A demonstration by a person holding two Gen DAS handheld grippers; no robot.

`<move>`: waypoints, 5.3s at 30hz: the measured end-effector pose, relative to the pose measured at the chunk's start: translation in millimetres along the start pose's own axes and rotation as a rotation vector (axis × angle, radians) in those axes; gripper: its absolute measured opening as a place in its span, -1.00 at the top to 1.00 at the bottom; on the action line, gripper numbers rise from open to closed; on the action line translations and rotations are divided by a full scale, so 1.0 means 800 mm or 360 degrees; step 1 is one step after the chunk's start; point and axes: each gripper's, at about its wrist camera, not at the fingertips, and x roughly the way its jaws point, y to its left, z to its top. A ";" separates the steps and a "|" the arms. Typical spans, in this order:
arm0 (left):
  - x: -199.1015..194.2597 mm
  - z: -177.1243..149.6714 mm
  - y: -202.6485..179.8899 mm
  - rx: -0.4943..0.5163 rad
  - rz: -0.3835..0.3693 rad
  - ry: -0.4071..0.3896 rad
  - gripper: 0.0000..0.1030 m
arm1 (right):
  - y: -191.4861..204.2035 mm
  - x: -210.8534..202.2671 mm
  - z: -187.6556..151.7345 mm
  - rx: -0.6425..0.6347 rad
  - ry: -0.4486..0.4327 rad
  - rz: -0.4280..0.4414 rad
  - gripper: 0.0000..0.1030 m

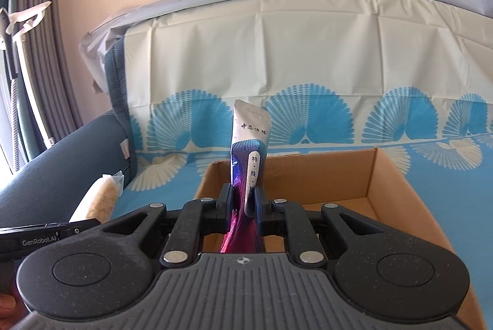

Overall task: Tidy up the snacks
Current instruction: 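Lift and carry the purple tube and cracker pack with both tools over the box, then open both tools to drop the purple tube and cracker pack into the box, then move the left tool to the chocolate bar while the right tool approaches the red candy stick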

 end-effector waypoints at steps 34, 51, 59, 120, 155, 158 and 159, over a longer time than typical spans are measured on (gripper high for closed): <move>0.005 0.003 -0.098 0.0138 -0.0249 -0.0145 0.23 | -0.059 -0.007 -0.011 -0.0015 0.0015 -0.0229 0.72; 0.004 -0.003 -0.135 0.0186 -0.0388 -0.0162 0.23 | -0.075 -0.010 -0.016 -0.0039 0.0032 -0.0306 0.72; 0.007 -0.006 -0.145 0.0195 -0.0426 -0.0153 0.23 | -0.074 -0.009 -0.016 -0.0049 0.0036 -0.0315 0.72; 0.015 -0.013 -0.153 0.0191 -0.0540 -0.0071 0.15 | -0.072 0.001 -0.017 -0.0065 0.0076 -0.0320 0.55; -0.030 0.005 0.038 -0.0313 -0.0191 0.0099 0.46 | 0.065 0.025 -0.021 0.0063 0.0034 -0.0085 0.16; -0.039 0.005 0.082 -0.0479 -0.0145 0.0146 0.55 | 0.093 0.030 -0.024 0.0063 0.0039 0.0016 0.37; -0.042 0.006 0.097 -0.0531 -0.0128 0.0158 0.55 | 0.103 0.032 -0.025 0.0058 0.0038 0.0050 0.39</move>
